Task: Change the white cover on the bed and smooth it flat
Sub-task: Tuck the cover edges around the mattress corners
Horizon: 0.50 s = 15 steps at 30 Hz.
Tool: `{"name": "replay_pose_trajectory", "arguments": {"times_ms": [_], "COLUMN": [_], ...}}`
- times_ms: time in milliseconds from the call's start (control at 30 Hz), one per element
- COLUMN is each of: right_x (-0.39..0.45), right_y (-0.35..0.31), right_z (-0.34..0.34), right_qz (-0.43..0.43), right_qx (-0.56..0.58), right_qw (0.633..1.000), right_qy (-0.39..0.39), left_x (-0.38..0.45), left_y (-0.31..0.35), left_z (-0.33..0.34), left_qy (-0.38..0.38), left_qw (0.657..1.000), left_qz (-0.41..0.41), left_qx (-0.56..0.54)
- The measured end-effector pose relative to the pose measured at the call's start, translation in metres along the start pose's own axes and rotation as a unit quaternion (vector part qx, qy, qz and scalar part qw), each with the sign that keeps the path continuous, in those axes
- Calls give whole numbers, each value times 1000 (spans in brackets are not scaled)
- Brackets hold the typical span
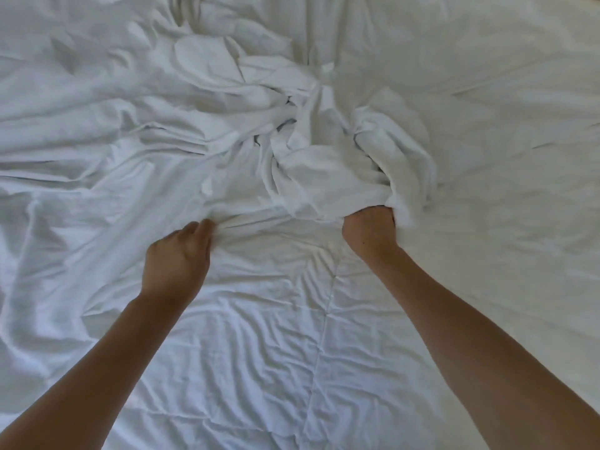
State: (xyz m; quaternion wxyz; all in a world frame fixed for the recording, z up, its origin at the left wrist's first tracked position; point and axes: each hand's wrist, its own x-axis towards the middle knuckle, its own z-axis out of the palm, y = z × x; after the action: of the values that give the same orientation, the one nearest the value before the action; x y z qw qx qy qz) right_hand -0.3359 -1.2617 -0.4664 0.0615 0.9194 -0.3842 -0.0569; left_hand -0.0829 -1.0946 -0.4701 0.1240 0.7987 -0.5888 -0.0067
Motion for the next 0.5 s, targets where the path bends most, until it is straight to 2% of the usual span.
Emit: {"name": "replay_pose_trajectory", "arguments": {"times_ms": [67, 133, 233, 333, 433, 467, 500], "right_x": [2, -13, -55, -99, -129, -136, -142], "right_y": [13, 29, 60, 90, 108, 106, 101], "right_z": [-34, -66, -107, -147, -157, -147, -133], "right_qz": [12, -4, -5, 35, 105, 111, 117], "right_qx": [46, 26, 6, -1, 10, -3, -21], "right_qw": [993, 976, 937, 888, 870, 883, 915], "right_qy": [104, 215, 350, 458, 482, 456, 387], "left_x": [-5, -8, -15, -34, -60, -70, -82], "left_y": [7, 11, 12, -3, -35, -47, -57], "left_z": [-23, -49, -93, -128, -141, -137, -130], "left_qy": [52, 99, 160, 193, 181, 167, 137], "left_qw": [998, 994, 984, 978, 974, 981, 989], "left_qz": [6, 12, 4, -6, -88, -75, -41], "left_qx": [-31, -52, -74, -81, -102, -70, -26]}}
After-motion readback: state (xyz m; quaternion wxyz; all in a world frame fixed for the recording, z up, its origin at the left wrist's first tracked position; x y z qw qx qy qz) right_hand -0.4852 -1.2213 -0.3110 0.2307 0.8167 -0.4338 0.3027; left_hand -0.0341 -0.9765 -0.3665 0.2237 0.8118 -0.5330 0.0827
